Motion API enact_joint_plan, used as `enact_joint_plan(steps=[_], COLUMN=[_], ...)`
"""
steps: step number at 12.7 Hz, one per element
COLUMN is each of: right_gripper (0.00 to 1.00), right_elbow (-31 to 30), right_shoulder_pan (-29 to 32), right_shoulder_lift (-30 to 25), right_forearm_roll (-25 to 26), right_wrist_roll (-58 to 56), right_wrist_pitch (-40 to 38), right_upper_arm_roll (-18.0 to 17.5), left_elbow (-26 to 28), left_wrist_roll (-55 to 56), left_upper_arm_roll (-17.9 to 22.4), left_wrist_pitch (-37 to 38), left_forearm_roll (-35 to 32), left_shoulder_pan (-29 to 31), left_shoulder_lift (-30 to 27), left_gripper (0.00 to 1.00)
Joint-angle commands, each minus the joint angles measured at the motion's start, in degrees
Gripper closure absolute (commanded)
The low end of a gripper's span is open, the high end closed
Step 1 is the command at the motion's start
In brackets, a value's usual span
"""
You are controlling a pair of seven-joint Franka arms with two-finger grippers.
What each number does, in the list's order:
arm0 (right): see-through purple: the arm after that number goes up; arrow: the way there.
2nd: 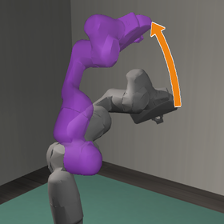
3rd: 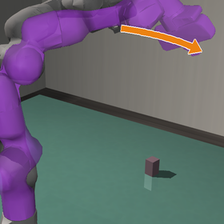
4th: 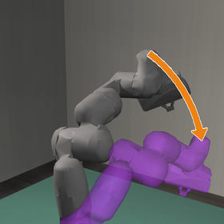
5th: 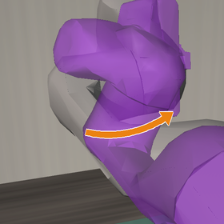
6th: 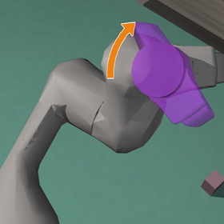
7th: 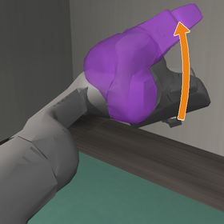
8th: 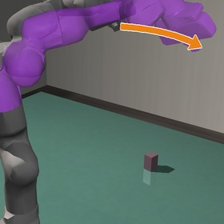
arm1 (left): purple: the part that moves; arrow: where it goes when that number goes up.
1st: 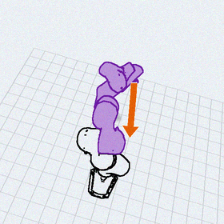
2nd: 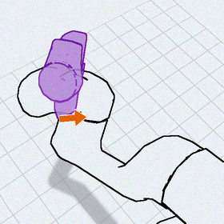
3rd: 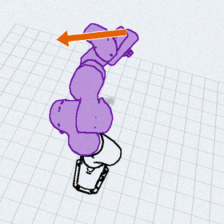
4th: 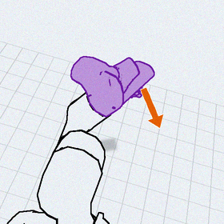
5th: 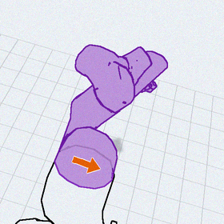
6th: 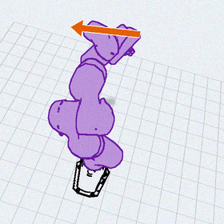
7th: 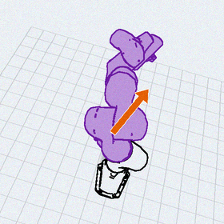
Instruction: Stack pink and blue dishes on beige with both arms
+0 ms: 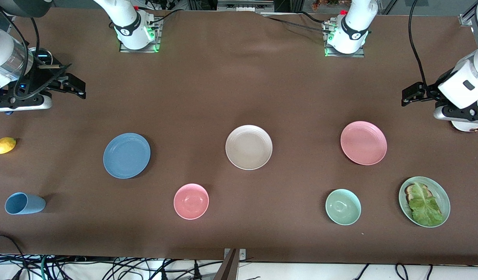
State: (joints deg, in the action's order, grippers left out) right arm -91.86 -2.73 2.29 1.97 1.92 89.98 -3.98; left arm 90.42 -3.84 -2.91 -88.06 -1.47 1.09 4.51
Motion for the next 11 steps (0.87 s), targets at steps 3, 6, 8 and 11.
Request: enact_joint_plan(steps=[3, 6, 8, 11], right_gripper=[0.0, 0.0, 0.0, 0.0], right_elbow=[-0.25, -0.25, -0.25, -0.25], right_shoulder_pan=[0.27, 0.27, 0.27, 0.27], right_shoulder_lift=[-0.62, -0.62, -0.62, -0.62], right_forearm_roll=[-0.92, -0.92, -0.92, -0.92], right_wrist_roll=[-0.69, -0.69, -0.69, -0.69], right_wrist_pitch=[0.19, 0.19, 0.19, 0.02], right_upper_arm_roll=[0.03, 0.03, 0.03, 0.03], left_elbow=[-0.59, -0.59, -0.59, 0.2], left_wrist_roll=[-0.73, -0.73, -0.73, -2.22], left_upper_arm_roll=[0.27, 0.53, 0.71, 0.54], left_wrist_pitch=[-0.27, -0.27, -1.76, -6.85], left_forearm_roll=[0.94, 0.51, 0.16, -2.82], left_shoulder_pan=[0.58, 1.72, 2.86, 5.06], left_shoulder_lift=[3.3, 7.69, 11.46, 17.0], left_gripper=[0.0, 0.0, 0.0, 0.0])
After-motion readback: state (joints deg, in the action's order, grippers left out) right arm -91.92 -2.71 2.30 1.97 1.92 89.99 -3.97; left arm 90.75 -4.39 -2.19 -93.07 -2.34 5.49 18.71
